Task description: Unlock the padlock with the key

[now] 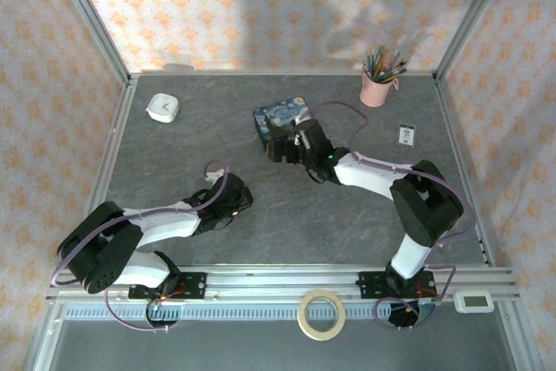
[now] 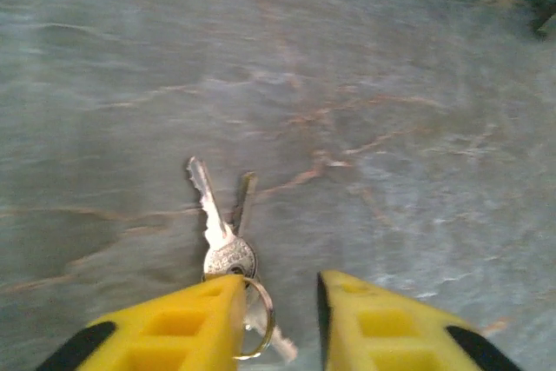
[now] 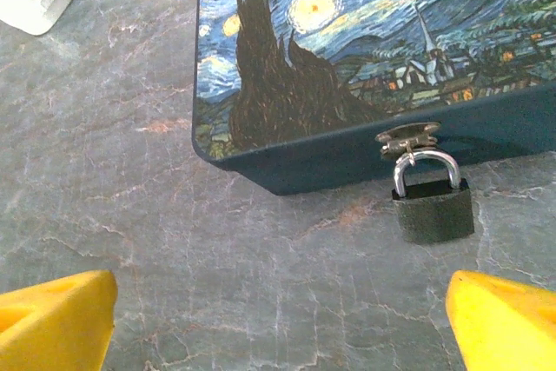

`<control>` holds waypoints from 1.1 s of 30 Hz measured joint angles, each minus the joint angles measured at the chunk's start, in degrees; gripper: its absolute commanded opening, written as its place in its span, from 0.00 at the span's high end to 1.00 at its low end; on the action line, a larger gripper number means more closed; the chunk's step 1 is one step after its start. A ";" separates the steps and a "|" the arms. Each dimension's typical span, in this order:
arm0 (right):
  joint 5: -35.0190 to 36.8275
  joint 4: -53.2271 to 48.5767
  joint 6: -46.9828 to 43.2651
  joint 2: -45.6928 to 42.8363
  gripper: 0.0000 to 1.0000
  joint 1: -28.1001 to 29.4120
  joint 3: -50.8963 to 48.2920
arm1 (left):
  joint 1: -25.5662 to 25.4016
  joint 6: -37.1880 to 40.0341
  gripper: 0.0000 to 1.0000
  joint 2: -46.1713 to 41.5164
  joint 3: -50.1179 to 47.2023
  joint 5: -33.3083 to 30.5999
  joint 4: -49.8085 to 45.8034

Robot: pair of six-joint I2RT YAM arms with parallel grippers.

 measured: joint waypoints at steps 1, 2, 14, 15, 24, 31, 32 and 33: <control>-0.15 -0.11 -0.22 -0.17 0.08 0.04 -0.28 | -0.11 -0.31 0.55 0.09 0.39 0.07 0.55; -0.35 -0.24 -0.42 -0.35 0.09 0.13 -0.50 | -0.11 -0.63 0.48 -0.20 0.66 0.00 0.83; -4.44 -4.79 0.02 1.66 0.24 10.47 1.42 | 15.19 0.31 0.39 -15.37 0.20 -4.94 -0.28; -4.39 -5.49 0.24 2.82 0.25 11.76 2.54 | 16.79 0.28 0.39 -16.00 -0.09 -5.09 -0.07; 0.98 -13.51 1.81 11.39 0.37 19.32 12.13 | 21.31 -0.42 0.39 -16.15 -2.99 -4.98 5.75; 5.86 -17.53 2.23 16.33 0.46 21.20 15.76 | 21.33 -1.75 0.37 -13.73 -3.82 -4.11 11.28; 6.23 -17.77 2.25 16.76 0.47 21.29 15.96 | 21.33 -1.90 0.37 -13.60 -4.07 -3.74 11.63; 6.58 -18.12 2.25 17.22 0.48 21.42 16.06 | 21.33 -1.92 0.37 -13.51 -4.28 -3.48 11.91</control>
